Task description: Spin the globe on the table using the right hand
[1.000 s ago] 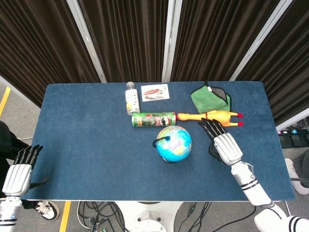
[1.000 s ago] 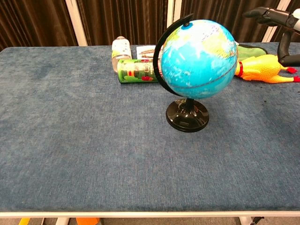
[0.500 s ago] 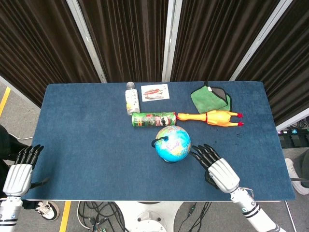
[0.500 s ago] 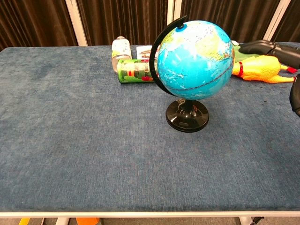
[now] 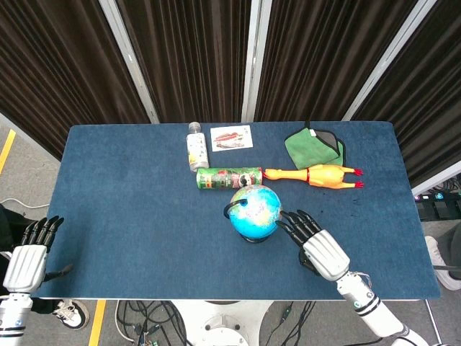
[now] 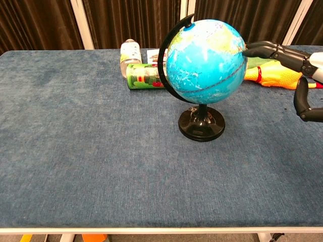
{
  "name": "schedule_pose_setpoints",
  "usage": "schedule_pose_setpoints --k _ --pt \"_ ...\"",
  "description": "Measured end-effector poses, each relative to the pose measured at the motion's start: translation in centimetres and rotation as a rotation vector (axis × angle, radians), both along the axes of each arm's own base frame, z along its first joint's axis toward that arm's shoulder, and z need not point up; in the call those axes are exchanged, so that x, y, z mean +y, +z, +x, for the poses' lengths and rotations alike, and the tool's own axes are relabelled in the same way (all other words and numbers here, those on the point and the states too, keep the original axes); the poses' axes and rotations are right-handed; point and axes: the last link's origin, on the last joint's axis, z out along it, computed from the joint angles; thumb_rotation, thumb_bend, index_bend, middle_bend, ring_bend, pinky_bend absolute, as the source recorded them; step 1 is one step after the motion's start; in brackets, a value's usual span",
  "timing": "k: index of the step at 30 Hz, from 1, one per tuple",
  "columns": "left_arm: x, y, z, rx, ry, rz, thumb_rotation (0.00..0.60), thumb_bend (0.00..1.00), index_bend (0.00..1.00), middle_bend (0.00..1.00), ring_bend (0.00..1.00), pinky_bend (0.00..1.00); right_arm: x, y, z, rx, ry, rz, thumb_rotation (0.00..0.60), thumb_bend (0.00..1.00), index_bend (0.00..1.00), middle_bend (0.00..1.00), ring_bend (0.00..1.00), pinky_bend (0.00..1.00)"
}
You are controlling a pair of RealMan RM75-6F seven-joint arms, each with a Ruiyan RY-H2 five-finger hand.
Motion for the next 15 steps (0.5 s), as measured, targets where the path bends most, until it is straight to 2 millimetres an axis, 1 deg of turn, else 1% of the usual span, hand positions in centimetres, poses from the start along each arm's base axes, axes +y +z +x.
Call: schedule_pose_setpoints --k 5,8,11,15 --pt "0.0 0.1 0.0 -0.001 -0.001 0.001 0.600 0.00 0.07 0.06 0.00 0.07 -1.8 0.2 0.0 0.001 -0.042 0.001 0.600 1.00 0.00 0.00 0.00 0.00" --pt "0.0 0.1 0.0 0.001 -0.001 0.001 0.600 0.00 0.07 0.06 0.00 0.07 -3.4 0.3 -0.4 0.012 -0.092 -0.005 0.600 1.00 0.00 0.00 0.00 0.00" --pt "0.0 0.1 0.0 0.003 0.002 0.001 0.600 0.00 0.07 0.06 0.00 0.07 -5.4 0.8 -0.9 0.022 -0.154 -0.029 0.600 1.00 0.00 0.00 0.00 0.00" --pt "0.0 0.1 0.0 0.005 0.003 0.000 0.600 0.00 0.07 0.06 0.00 0.07 -7.9 1.7 -1.6 0.026 -0.229 -0.068 0.600 1.00 0.00 0.00 0.00 0.00"
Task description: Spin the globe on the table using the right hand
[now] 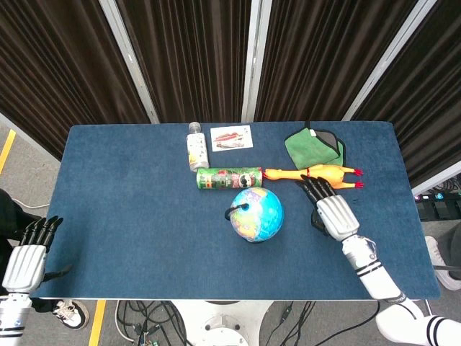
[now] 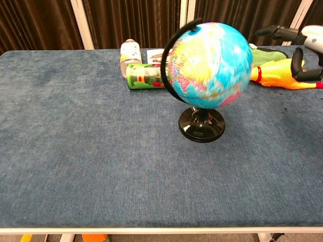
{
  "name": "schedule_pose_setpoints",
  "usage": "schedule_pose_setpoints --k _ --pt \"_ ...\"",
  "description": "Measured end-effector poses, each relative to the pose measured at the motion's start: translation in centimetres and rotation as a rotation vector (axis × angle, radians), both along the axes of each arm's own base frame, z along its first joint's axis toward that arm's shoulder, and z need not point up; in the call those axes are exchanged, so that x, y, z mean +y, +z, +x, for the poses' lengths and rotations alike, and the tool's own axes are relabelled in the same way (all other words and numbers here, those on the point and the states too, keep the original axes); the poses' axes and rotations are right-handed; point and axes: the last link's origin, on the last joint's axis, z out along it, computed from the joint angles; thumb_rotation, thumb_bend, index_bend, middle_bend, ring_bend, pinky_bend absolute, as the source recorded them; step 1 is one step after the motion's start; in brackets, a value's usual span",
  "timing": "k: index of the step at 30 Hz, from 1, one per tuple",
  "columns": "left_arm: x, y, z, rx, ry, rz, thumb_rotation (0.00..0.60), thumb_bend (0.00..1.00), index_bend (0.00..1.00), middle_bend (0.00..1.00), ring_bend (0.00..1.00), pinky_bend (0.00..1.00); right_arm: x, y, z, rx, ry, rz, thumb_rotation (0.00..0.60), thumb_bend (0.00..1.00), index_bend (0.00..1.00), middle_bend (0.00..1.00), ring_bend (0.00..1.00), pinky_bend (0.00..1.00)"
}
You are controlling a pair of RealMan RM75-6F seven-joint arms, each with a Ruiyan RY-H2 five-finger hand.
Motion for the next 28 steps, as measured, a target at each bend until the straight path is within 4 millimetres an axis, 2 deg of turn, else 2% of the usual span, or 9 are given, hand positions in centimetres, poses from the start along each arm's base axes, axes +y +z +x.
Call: schedule_pose_setpoints --k 3,8,17,19,21,22,23,24,28 --pt "0.0 -0.1 0.0 -0.001 0.001 0.000 0.600 0.00 0.07 0.06 0.00 0.07 -0.3 0.7 -0.5 0.003 -0.015 -0.022 0.600 1.00 0.00 0.00 0.00 0.00" --pt "0.0 0.0 0.1 0.000 -0.005 0.003 0.600 0.00 0.07 0.06 0.00 0.07 0.9 1.7 -1.8 0.008 -0.028 -0.061 0.600 1.00 0.00 0.00 0.00 0.00" --pt "0.3 0.0 0.8 0.003 -0.024 0.005 0.600 0.00 0.07 0.06 0.00 0.07 7.4 4.0 -7.8 0.157 -0.155 -0.138 0.600 0.99 0.00 0.00 0.00 0.00" --pt "0.4 0.0 1.1 0.007 -0.032 0.006 0.600 0.00 0.07 0.06 0.00 0.07 8.7 4.3 -8.9 0.210 -0.191 -0.148 0.600 0.81 0.00 0.00 0.00 0.00" --pt "0.5 0.1 1.3 0.009 -0.038 0.010 0.600 0.00 0.07 0.06 0.00 0.07 10.2 4.6 -10.0 0.269 -0.235 -0.163 0.600 0.26 0.00 0.00 0.00 0.00" --pt "0.5 0.1 1.4 0.011 -0.041 0.014 0.600 0.00 0.07 0.06 0.00 0.07 10.9 4.7 -10.4 0.287 -0.254 -0.171 0.600 0.08 0.00 0.00 0.00 0.00" --pt "0.5 0.2 1.5 0.012 -0.043 0.016 0.600 0.00 0.07 0.06 0.00 0.07 11.5 4.8 -10.8 0.298 -0.270 -0.179 0.600 0.01 0.00 0.00 0.00 0.00" --pt "0.5 0.2 1.5 0.014 -0.044 0.018 0.600 0.00 0.07 0.06 0.00 0.07 12.3 4.8 -11.2 0.302 -0.292 -0.189 0.600 0.00 0.00 0.00 0.00 0.00" --pt "0.4 0.4 1.7 0.018 -0.045 0.025 0.600 0.00 0.07 0.06 0.00 0.07 12.7 4.7 -11.4 0.304 -0.303 -0.197 0.600 0.00 0.00 0.00 0.00 0.00"
